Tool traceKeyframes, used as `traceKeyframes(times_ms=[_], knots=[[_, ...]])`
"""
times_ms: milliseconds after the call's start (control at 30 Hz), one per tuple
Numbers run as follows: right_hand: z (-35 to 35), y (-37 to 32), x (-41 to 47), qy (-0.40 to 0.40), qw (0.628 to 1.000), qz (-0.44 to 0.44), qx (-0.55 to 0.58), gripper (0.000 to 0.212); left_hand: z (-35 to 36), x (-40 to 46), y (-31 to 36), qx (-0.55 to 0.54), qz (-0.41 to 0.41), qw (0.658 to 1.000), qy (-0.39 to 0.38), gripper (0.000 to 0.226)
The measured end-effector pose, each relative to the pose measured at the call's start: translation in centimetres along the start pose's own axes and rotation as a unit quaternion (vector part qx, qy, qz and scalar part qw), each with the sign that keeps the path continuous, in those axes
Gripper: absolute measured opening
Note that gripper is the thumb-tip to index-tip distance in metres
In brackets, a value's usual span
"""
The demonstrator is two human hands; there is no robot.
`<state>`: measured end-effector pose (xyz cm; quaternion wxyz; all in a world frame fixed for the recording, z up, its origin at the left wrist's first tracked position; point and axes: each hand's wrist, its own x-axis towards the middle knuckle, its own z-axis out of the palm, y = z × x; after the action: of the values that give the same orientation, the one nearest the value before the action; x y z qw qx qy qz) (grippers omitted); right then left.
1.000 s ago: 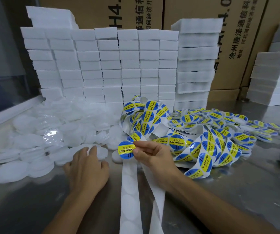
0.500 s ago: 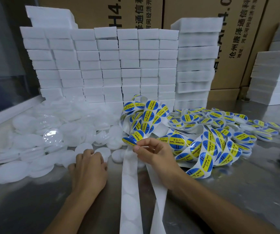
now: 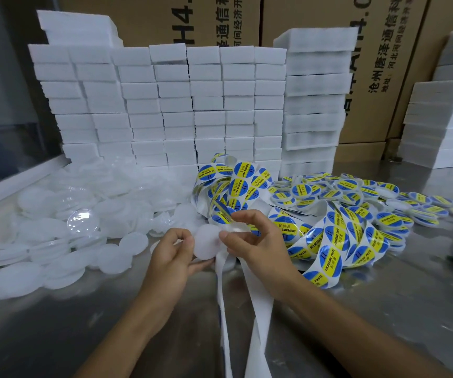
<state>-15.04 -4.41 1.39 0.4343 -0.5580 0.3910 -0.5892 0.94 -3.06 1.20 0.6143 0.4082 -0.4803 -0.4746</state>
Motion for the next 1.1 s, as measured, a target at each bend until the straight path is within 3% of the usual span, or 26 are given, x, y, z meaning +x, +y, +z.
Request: traceKeyframes(times_ms=[300,467,800,1100], knots=[[0.0,-0.1,0.2,0.014,0.999,-0.040,-0.032,0.027,0.0,-0.1,0.6,-0.041,-0.039,0.998,0.011,0.008],[0.0,-0.1,0.2,0.019,0.999,-0.032,-0.038,0.021,0.1,-0.1,0.3,-0.033,-0.040,0.998,0.029,0.018],[-0.8,-1.6,0.8,0.042,0.987,0.098,0.116,0.012,-1.5,0.7,0.1,-0.147,-0.101,0.979,0.100,0.016],[-0.3,-1.3,0.3,-0.004,0.995,0.092,0.027,0.006,-0.7,0.4,0.5,-0.165,-0.095,0.981,0.041,0.027]])
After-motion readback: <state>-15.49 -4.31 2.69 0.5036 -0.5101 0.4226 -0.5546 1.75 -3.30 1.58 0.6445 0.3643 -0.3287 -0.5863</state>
